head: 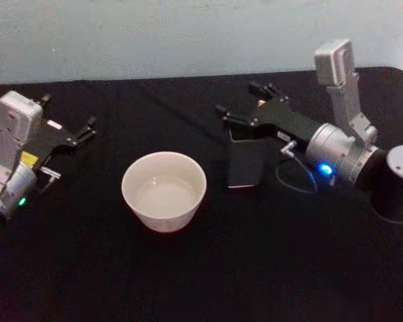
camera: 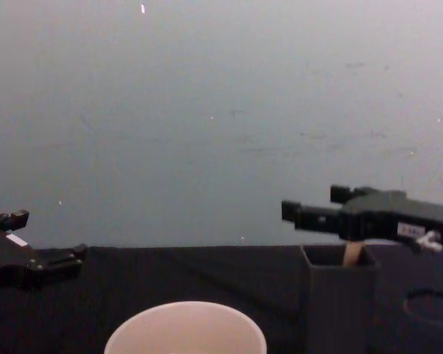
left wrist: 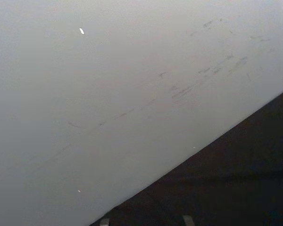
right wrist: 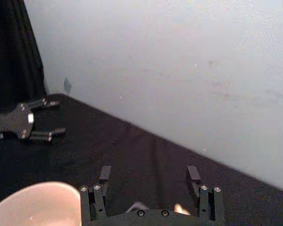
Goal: Pick up the stirring spoon with one hand, stir inside the cup, then place it back in its original position.
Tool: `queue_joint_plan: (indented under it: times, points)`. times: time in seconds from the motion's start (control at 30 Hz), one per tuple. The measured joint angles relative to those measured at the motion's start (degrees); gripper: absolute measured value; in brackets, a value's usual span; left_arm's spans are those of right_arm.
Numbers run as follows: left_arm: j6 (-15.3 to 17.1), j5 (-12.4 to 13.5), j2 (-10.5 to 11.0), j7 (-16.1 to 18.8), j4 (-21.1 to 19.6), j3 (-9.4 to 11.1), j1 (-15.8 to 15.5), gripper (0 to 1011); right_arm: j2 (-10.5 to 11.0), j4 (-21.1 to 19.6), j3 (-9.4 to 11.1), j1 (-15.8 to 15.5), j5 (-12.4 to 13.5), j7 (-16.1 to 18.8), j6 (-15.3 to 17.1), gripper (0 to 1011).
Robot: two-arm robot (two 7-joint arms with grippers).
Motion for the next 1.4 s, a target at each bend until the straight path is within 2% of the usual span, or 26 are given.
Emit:
queue_joint_plan:
  times: [0.23, 0.43, 0.53, 0.67, 0.8, 0.93, 1.4]
  points:
    - [0.00, 0.00, 0.00, 0.00, 0.00, 0.00, 0.00, 1001, 0.25, -2.21, 2.49, 0.36, 0.79, -0.76, -2.16, 1000]
    - [0.00, 0.00, 0.00, 0.00, 0.00, 0.00, 0.00, 1001, 0.71, -4.64, 5.45, -0.31, 0.94, -3.39, -3.44, 1000]
    - [0.00, 0.00, 0.00, 0.00, 0.00, 0.00, 0.00, 1001, 0.76, -5.11, 6.67, -1.07, -0.52, -6.13, -3.17, 1000]
    - [0.00, 0.00, 0.00, 0.00, 0.00, 0.00, 0.00, 1001, 0.27, -4.79, 7.95, -2.18, -2.56, -10.01, -1.31, 1000]
    - [0.00, 0.00, 0.00, 0.00, 0.00, 0.00, 0.00, 1001, -0.62, -3.46, 8.51, -3.11, -4.95, -13.70, 1.17, 1000]
    - [0.00, 0.01, 0.00, 0.00, 0.00, 0.00, 0.00, 1001, -1.55, -1.83, 8.61, -3.51, -6.50, -15.47, 2.30, 1000]
    - [0.00, 0.00, 0.00, 0.00, 0.00, 0.00, 0.00, 1001, -3.58, 2.55, 7.82, -3.31, -9.32, -15.33, 4.64, 1000]
